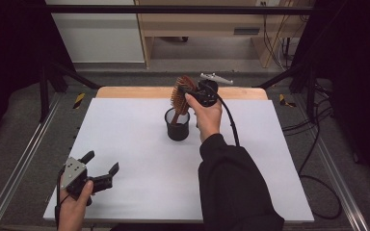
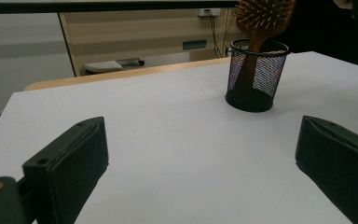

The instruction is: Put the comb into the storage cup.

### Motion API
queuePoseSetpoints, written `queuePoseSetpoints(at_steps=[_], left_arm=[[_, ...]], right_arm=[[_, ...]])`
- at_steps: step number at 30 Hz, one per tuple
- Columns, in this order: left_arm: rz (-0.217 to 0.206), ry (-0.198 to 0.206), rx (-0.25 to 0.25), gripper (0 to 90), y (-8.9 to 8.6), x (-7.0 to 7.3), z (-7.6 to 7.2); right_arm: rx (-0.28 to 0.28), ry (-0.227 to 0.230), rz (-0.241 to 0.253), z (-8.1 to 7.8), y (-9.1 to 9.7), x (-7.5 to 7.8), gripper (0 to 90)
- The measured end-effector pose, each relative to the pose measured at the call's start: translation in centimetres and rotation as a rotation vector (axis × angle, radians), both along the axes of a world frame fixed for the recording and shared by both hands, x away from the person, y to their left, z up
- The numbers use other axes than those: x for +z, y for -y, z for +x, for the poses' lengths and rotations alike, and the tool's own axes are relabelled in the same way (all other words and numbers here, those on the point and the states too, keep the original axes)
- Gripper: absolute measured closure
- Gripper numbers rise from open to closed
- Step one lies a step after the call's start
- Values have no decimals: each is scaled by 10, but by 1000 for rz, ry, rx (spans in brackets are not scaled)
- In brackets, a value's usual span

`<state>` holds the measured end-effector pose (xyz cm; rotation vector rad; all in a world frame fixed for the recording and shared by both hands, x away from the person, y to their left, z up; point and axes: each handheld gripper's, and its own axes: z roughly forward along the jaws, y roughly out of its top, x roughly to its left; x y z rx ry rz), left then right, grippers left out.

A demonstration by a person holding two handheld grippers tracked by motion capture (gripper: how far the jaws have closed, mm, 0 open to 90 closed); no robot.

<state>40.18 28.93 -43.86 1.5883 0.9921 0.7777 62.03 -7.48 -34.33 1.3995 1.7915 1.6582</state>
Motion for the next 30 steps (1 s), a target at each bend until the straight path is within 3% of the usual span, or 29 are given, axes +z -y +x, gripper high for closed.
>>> queuePoseSetpoints(at_steps=[15, 23, 30], left_arm=[[3, 1, 0, 28, -1, 1, 0], [-28, 7, 24, 31, -11, 2, 5], [-35, 14, 33, 31, -18, 3, 2]], right_arm=[[4, -1, 2, 5, 2, -2, 499], [2, -14, 14, 15, 12, -8, 487], [-8, -29, 17, 18, 15, -10, 478]])
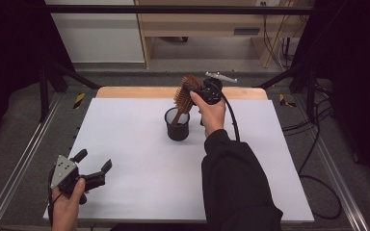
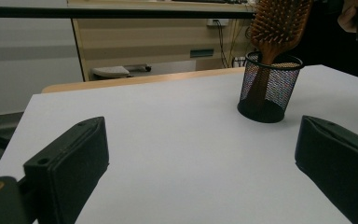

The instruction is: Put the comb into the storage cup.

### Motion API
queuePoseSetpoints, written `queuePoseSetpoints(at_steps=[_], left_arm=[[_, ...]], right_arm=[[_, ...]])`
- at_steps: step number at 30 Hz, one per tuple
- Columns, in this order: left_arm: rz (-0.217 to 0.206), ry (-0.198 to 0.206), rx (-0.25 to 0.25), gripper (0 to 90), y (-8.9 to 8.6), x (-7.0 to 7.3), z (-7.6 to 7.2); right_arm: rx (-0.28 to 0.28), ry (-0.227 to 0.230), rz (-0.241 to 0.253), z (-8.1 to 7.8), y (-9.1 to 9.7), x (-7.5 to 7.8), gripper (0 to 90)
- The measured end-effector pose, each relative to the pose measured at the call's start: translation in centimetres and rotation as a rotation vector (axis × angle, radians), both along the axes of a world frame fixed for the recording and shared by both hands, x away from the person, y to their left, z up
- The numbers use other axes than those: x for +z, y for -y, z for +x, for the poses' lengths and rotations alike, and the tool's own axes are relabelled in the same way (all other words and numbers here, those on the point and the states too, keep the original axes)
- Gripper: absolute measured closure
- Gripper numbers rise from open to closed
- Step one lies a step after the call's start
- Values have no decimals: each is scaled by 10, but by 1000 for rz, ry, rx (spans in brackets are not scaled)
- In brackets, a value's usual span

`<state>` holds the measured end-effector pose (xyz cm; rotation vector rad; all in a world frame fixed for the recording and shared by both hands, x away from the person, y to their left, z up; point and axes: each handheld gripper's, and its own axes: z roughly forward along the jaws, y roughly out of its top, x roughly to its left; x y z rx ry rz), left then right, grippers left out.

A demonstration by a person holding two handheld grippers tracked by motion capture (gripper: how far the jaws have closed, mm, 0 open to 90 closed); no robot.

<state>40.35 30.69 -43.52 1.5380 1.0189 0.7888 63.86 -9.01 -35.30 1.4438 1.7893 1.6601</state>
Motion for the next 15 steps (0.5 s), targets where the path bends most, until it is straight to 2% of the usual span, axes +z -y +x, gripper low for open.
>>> queuePoseSetpoints(at_steps=[15], left_arm=[[10, -7, -12, 31, 2, -1, 1]], right_arm=[[16, -5, 1, 2, 4, -2, 452]])
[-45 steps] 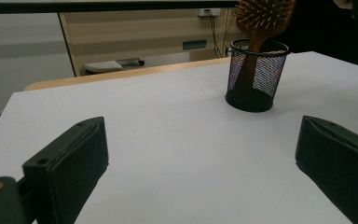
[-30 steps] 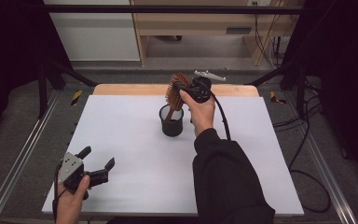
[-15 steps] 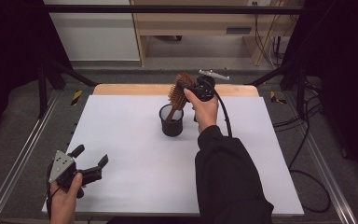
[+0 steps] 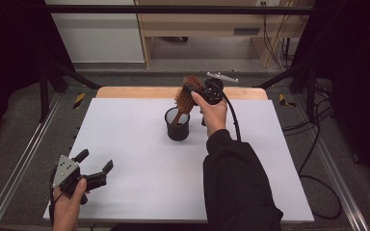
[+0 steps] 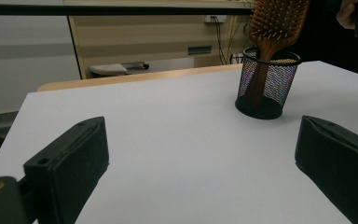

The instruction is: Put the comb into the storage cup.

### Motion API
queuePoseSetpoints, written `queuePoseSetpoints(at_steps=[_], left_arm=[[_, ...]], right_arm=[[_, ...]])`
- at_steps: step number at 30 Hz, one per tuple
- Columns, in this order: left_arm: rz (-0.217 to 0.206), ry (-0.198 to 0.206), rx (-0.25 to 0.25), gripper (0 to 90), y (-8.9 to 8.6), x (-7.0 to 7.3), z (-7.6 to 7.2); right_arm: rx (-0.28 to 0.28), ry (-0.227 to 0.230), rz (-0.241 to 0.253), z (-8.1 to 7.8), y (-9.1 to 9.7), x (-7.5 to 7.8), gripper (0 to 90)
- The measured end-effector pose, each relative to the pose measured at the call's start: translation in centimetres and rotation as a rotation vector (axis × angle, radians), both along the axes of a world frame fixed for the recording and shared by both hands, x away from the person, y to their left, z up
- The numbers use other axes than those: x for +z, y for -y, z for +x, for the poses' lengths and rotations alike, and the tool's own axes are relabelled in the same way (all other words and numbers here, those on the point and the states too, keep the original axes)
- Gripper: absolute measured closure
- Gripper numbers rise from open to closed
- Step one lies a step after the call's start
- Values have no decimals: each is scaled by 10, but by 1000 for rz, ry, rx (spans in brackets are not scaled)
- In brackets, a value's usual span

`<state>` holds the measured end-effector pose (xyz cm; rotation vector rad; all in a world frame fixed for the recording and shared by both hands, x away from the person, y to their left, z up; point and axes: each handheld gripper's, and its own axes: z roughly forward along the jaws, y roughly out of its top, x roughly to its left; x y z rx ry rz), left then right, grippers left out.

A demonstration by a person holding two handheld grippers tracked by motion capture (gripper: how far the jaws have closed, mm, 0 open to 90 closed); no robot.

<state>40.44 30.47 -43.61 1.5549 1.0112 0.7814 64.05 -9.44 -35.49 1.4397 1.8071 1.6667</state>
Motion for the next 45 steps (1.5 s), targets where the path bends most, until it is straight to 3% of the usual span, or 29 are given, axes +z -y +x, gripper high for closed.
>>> queuePoseSetpoints(at_steps=[30, 45], left_arm=[[-1, -2, -10, 31, 1, 0, -1], [2, -3, -16, 31, 2, 0, 0]], right_arm=[[-4, -24, -40, 1, 6, -1, 350], [9, -31, -35, 1, 5, -2, 294]])
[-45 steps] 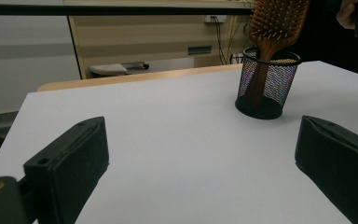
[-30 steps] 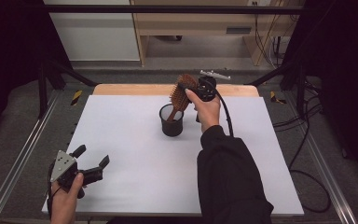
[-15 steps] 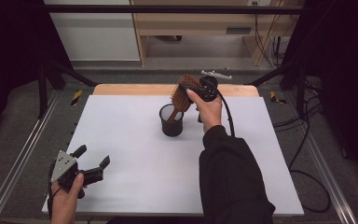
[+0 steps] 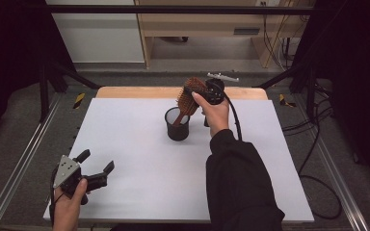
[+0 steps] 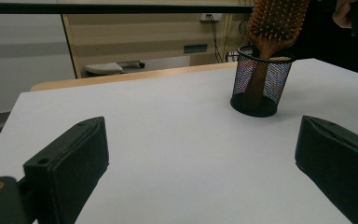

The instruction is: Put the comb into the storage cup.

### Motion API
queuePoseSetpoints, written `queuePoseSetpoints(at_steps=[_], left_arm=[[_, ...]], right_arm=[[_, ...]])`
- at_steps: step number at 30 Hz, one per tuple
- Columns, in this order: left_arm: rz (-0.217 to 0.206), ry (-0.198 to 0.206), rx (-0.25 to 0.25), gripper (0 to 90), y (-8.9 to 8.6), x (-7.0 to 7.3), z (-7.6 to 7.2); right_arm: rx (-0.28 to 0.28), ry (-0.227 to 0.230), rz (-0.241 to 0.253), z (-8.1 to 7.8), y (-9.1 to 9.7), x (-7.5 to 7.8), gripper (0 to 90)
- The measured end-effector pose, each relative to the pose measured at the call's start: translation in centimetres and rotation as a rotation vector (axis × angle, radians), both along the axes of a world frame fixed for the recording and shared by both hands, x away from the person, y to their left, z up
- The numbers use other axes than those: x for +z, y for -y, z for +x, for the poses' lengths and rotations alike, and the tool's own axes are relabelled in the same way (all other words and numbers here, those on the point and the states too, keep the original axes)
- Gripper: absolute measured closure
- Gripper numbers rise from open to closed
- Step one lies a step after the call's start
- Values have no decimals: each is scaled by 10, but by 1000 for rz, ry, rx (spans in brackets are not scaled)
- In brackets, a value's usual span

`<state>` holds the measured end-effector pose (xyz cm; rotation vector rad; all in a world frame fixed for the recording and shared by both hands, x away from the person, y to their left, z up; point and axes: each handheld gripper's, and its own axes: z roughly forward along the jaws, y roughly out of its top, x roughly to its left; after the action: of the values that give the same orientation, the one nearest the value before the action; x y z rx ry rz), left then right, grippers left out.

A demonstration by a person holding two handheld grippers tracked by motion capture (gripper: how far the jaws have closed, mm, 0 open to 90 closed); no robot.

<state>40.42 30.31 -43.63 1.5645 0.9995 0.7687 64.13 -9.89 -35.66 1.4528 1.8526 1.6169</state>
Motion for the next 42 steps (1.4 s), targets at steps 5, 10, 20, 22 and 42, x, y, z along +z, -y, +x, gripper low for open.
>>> queuePoseSetpoints(at_steps=[5, 10, 20, 22, 42], left_arm=[[0, -1, -1, 31, 0, 0, 0], [4, -2, -3, 30, 1, 0, 0], [3, -3, -2, 30, 0, 0, 0], [4, -2, -2, 30, 0, 0, 0], [-9, -6, 12, 29, -2, -1, 0]], right_arm=[[-2, -5, -14, 0, -1, 0, 233], [-22, -18, -23, 0, -2, -2, 149], [-21, -31, -44, -1, -3, -1, 116], [-18, -31, -47, -2, -3, -1, 111], [-29, 36, -101, -17, 0, 11, 65]])
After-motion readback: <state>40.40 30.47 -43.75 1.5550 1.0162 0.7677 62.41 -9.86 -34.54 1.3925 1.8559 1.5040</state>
